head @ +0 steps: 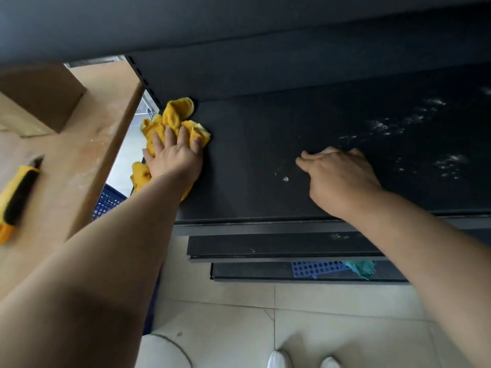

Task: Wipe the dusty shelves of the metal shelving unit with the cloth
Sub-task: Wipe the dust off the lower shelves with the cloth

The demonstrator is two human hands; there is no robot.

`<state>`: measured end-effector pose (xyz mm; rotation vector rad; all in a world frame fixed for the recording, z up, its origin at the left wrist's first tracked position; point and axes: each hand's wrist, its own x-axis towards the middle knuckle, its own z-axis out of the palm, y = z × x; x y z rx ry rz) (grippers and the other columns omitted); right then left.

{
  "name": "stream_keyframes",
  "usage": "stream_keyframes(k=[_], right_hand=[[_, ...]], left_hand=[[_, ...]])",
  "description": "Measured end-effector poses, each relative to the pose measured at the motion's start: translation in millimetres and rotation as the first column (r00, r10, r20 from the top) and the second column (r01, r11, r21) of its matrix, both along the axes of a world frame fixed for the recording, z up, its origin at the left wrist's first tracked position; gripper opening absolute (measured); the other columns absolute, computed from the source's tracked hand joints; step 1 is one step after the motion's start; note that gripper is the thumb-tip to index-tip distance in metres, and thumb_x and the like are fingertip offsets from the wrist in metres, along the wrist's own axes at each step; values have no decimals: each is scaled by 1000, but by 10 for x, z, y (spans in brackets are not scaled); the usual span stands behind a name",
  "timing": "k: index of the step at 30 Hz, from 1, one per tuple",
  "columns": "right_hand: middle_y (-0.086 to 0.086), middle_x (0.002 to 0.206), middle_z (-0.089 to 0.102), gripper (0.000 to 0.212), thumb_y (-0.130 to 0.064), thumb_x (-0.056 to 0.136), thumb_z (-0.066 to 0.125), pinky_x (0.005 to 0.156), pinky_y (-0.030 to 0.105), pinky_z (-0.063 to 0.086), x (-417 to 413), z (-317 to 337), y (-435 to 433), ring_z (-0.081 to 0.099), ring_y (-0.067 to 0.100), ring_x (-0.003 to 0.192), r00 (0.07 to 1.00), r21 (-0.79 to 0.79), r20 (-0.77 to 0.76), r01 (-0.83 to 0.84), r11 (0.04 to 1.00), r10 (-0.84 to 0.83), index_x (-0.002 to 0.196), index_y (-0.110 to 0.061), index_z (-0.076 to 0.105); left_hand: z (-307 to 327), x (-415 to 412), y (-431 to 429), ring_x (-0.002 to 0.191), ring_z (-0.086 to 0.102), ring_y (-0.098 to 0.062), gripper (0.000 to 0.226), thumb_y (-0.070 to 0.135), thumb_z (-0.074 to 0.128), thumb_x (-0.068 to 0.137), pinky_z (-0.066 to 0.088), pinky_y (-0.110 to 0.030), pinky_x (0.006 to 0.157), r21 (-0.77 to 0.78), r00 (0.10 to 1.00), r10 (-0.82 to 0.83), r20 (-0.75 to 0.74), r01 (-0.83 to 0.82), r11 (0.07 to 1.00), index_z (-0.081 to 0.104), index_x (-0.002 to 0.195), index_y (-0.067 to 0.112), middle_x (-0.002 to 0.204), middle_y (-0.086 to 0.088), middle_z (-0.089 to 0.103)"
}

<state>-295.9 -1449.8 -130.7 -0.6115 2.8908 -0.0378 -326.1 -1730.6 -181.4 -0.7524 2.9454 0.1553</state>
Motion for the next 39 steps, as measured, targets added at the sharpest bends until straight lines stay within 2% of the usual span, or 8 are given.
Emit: stream_keyframes(k=[6, 11, 16, 26, 29, 34, 39], right_hand=[[-11, 153, 34, 44, -17, 98, 38, 99, 41, 35, -24, -64, 42, 39, 19, 133, 1000, -58, 14, -2, 998, 2, 141, -25, 44], [-7, 157, 29, 45, -33, 102, 33, 105, 41, 35, 41, -104, 196, 35, 17, 140, 998, -127, 16, -51, 991, 54, 146, -21, 36], [-7, 159, 22, 45, -31, 103, 33, 108, 38, 32, 236, -112, 608, 25, 10, 144, 1000, -170, -25, -5, 985, 1, 147, -22, 34], [-1, 152, 38, 41, -20, 97, 44, 101, 42, 39, 383, -69, 1378, 39, 18, 138, 988, -191, -78, 113, 975, -130, 138, -19, 50], [-1, 153, 38, 44, -16, 96, 46, 100, 42, 39, 372, -59, 1463, 38, 18, 139, 985, -182, -80, 135, 974, -151, 139, -19, 49], [-5, 155, 32, 44, -20, 99, 42, 105, 40, 35, 295, -58, 1499, 31, 13, 143, 986, -123, -67, 141, 982, -150, 143, -23, 43], [-7, 155, 32, 42, -30, 101, 35, 105, 40, 33, 263, -87, 1505, 29, 13, 143, 980, -80, -43, 191, 978, -195, 143, -24, 42]], left_hand=[[48, 438, 240, 149, -11, -24, 61, 60, 10, 97, -2, -50, 119, -16, 989, -145, 43, 146, 989, 5, 154, 38, 163, 5, -4], [100, 578, 756, 149, -13, -23, 58, 60, 6, 97, -6, -48, 118, 36, 973, -225, 53, 224, 974, 5, 152, 42, 163, 8, -2], [146, 508, 1276, 148, -17, -22, 57, 57, 4, 98, -9, -50, 118, 99, 954, -295, 60, 288, 952, 3, 153, 41, 163, 8, -4], [229, 326, 2483, 146, -22, -20, 57, 54, 2, 99, -14, -48, 117, 198, 879, -470, 74, 449, 871, 1, 153, 38, 162, 8, -9], [229, 316, 2641, 147, -20, -20, 55, 52, 6, 100, -11, -48, 118, 168, 855, -514, 70, 498, 851, 3, 153, 38, 162, 9, -6], [253, 220, 2310, 149, -3, -22, 54, 53, 13, 99, 5, -51, 118, 93, 895, -443, 46, 438, 894, 12, 152, 43, 162, 9, 7], [152, 55, 1798, 149, -3, -27, 66, 66, 10, 93, -1, -56, 117, -29, 963, -258, 71, 261, 965, 7, 153, 39, 163, 4, 6]])
